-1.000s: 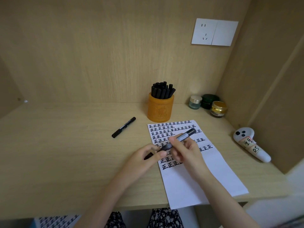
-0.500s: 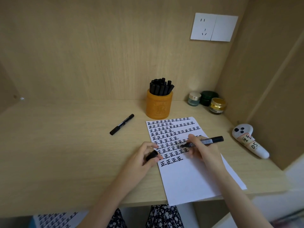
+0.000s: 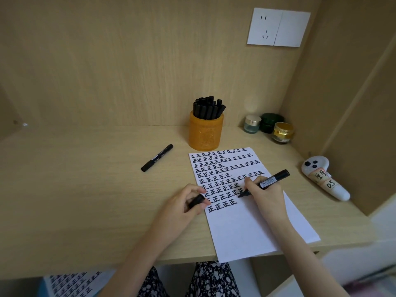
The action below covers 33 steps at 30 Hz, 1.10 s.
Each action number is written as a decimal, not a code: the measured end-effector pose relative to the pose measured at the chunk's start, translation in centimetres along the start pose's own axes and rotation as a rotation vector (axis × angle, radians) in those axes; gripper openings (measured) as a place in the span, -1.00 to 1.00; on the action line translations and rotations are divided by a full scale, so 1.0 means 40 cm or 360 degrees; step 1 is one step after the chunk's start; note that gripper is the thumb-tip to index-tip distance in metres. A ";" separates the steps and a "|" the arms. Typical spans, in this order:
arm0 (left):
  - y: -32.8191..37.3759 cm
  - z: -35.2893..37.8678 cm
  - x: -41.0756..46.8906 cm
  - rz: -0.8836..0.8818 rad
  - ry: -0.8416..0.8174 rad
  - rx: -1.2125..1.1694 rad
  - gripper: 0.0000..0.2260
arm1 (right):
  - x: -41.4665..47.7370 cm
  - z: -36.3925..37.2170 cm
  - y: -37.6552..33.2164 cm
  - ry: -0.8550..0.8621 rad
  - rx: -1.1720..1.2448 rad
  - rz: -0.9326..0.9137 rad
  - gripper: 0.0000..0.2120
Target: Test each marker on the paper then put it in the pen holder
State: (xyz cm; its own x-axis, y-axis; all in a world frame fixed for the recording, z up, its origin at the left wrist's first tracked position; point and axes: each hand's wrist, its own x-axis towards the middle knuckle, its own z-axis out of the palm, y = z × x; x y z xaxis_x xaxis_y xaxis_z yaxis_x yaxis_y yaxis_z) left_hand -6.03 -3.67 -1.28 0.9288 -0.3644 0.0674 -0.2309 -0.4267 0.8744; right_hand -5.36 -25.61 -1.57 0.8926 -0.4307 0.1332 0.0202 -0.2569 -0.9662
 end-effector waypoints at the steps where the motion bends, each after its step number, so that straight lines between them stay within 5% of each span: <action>1: -0.001 0.000 0.000 0.0001 0.0002 -0.0003 -0.79 | 0.000 0.000 0.000 -0.0004 -0.0018 -0.0005 -0.70; 33: -0.008 0.000 0.002 0.0055 0.0006 0.0037 -0.80 | -0.003 0.002 0.002 -0.0011 -0.0103 -0.0032 -0.70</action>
State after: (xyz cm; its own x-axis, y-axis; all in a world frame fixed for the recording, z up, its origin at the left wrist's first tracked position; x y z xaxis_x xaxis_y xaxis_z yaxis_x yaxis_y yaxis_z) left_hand -5.89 -3.56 -1.54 0.9213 -0.3761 0.0990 -0.2692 -0.4329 0.8603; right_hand -5.42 -25.51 -1.67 0.8955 -0.4188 0.1504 0.0090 -0.3209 -0.9471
